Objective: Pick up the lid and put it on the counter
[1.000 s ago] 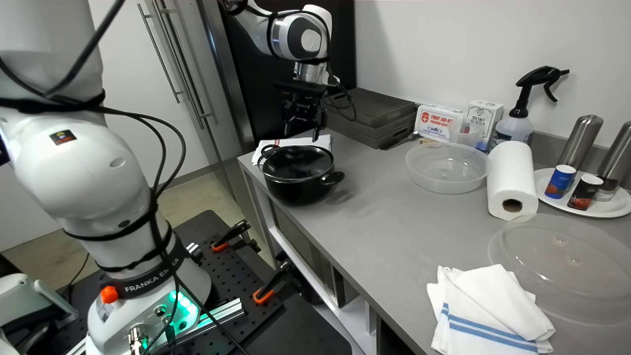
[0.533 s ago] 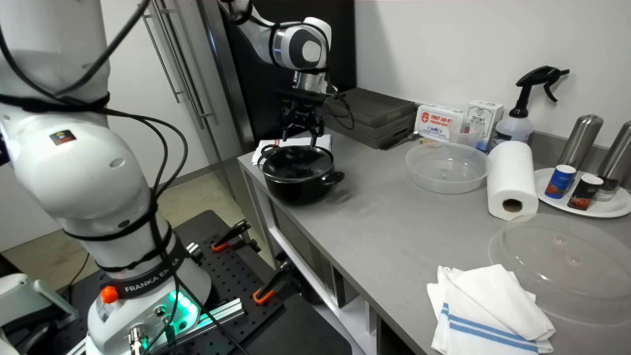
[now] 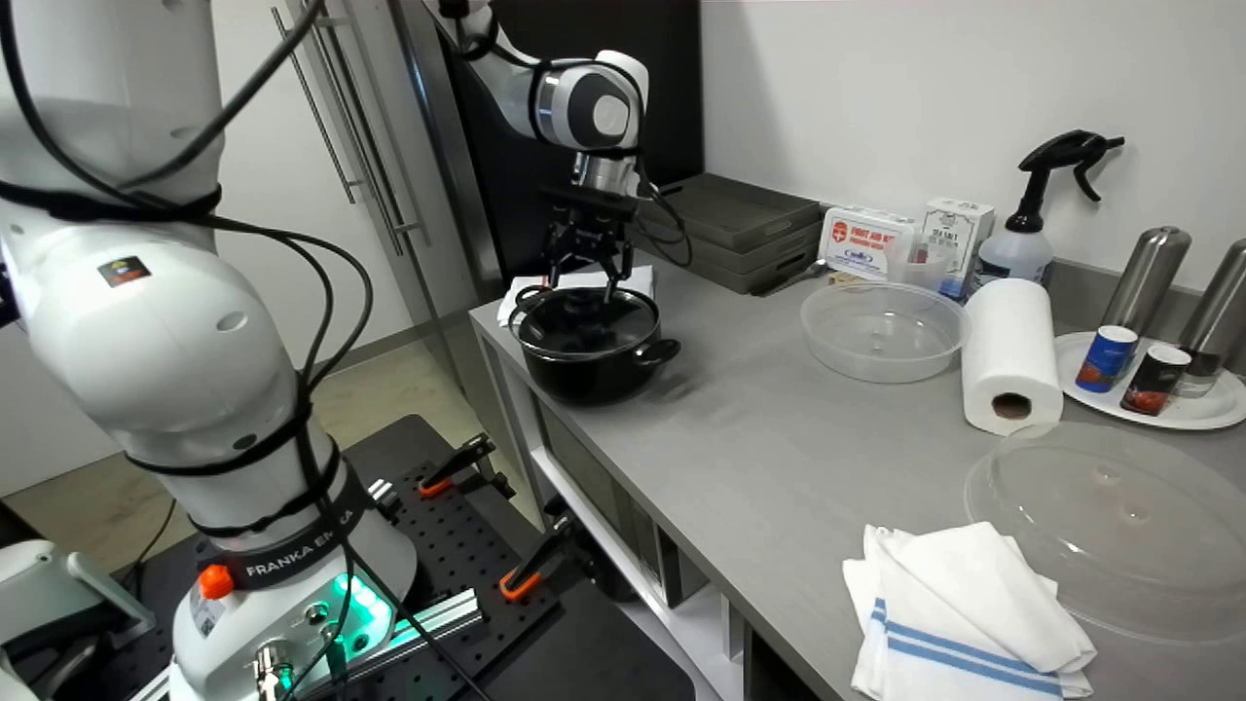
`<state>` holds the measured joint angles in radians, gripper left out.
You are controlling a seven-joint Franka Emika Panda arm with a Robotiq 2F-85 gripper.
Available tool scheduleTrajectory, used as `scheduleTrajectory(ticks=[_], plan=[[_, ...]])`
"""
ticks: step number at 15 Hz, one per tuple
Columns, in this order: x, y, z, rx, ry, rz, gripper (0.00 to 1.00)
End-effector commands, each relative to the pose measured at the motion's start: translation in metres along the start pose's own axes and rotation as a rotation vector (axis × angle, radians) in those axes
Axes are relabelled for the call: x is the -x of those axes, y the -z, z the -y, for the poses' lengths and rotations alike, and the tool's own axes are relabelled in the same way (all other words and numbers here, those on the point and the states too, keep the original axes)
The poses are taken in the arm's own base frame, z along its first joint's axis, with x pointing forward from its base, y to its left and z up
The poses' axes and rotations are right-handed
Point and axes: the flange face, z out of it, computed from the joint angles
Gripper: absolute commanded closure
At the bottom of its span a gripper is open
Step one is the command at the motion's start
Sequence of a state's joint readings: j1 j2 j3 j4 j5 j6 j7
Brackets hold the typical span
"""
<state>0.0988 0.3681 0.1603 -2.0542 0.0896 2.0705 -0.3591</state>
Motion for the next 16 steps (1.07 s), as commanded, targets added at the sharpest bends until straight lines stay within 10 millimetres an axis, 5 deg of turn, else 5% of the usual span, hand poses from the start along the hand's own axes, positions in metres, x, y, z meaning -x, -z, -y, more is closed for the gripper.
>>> scheduleTrajectory(ticks=[1,7,8,9,11,16], plan=[[-0.0057,-0.003,0.0045,-0.014,0.034,0.0,0.0],[-0.0075,-0.0065,0.0083,-0.019,0.051,0.007,0.0],[-0.0076,-0.0068,0.0081,-0.02,0.053,0.007,0.05],[-0.0077,-0.0071,0.0079,-0.02,0.055,0.008,0.27],[-0.0077,-0.0075,0.0076,-0.022,0.056,0.009,0.31],[-0.0075,-0.0062,0.0055,-0.023,0.055,0.007,0.68]])
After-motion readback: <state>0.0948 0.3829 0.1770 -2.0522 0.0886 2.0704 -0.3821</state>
